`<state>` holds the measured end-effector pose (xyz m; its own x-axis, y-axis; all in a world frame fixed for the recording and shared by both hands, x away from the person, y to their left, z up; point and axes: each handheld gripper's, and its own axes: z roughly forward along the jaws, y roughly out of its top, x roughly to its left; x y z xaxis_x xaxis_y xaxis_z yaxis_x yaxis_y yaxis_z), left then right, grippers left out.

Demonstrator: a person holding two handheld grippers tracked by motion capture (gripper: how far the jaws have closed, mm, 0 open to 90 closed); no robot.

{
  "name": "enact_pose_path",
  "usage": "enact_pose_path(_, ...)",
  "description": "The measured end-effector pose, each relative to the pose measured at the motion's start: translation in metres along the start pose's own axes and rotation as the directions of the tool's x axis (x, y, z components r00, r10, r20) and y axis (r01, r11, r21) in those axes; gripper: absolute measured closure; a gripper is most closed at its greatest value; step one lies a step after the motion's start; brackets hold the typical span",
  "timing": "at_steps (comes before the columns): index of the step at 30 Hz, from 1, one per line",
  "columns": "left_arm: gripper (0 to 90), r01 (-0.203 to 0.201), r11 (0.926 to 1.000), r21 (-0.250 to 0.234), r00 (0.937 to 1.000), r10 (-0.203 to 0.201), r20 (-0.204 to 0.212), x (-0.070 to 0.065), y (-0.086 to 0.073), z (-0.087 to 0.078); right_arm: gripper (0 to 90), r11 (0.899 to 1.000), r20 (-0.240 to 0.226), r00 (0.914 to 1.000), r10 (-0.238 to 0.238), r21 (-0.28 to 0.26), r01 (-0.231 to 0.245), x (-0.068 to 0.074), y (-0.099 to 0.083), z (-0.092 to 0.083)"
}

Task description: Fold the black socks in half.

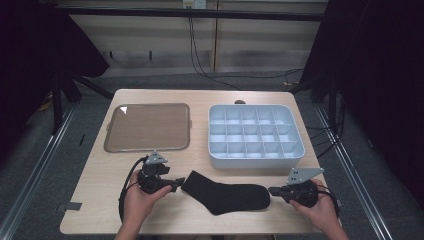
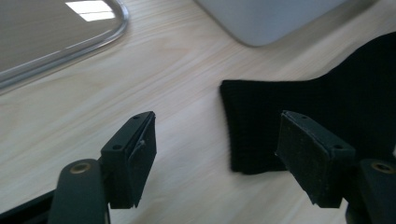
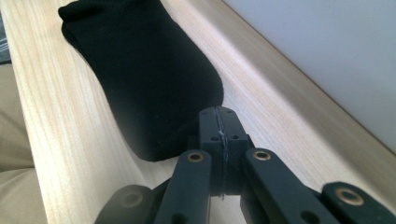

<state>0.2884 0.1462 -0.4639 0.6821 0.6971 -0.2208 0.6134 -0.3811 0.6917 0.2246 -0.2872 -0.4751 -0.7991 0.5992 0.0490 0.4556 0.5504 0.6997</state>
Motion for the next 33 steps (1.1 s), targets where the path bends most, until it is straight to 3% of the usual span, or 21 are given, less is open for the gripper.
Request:
enact_pose_path(4, 34.0, -0.029, 0.9987, 0.041, 0.9996, 0.028, 0.005, -0.009, 0.0, 0.009, 90.0, 1.0, -0.01, 0.9999, -0.006, 0.018, 0.006, 0.0, -0.003, 0.003)
enact_pose_path(6, 36.6, -0.063, 0.9937, 0.093, 0.9976, 0.065, -0.024, -0.013, -0.003, 0.019, 90.0, 1.0, -0.016, 0.9999, 0.003, 0.029, -0.003, 0.001, -0.004, 0.004)
enact_pose_path(14, 50.6, -0.089, 0.9863, 0.139, 0.995, 0.094, -0.034, -0.016, -0.005, 0.034, 89.0, 0.998, -0.028, 0.9995, -0.013, 0.062, 0.014, 0.003, -0.006, 0.01)
enact_pose_path(18, 65.7, -0.082, 0.9827, 0.166, 0.9963, 0.085, -0.011, -0.018, -0.003, 0.035, 88.1, 0.998, -0.039, 0.9991, -0.015, 0.067, 0.017, 0.004, -0.006, 0.012)
enact_pose_path(22, 73.9, -0.055, 0.9824, 0.178, 0.9984, 0.056, 0.001, -0.018, -0.003, 0.034, 88.1, 0.997, -0.037, 0.9992, -0.016, 0.072, 0.018, 0.005, -0.006, 0.013)
enact_pose_path(25, 76.8, -0.026, 0.983, 0.182, 0.9997, 0.025, 0.009, -0.016, -0.004, 0.032, 88.3, 0.997, -0.044, 0.9989, -0.015, 0.069, 0.018, 0.005, -0.005, 0.014)
enact_pose_path(29, 78.0, -0.02, 0.9804, 0.196, 0.9996, 0.023, -0.014, -0.015, -0.001, 0.026, 89.1, 0.997, -0.042, 0.999, -0.016, 0.077, 0.02, 0.005, -0.004, 0.014)
enact_pose_path(33, 78.1, -0.009, 0.9849, 0.173, 0.9999, 0.011, -0.01, -0.014, 0.003, 0.017, 89.3, 0.997, -0.043, 0.9989, -0.021, 0.078, 0.025, 0.005, -0.004, 0.014)
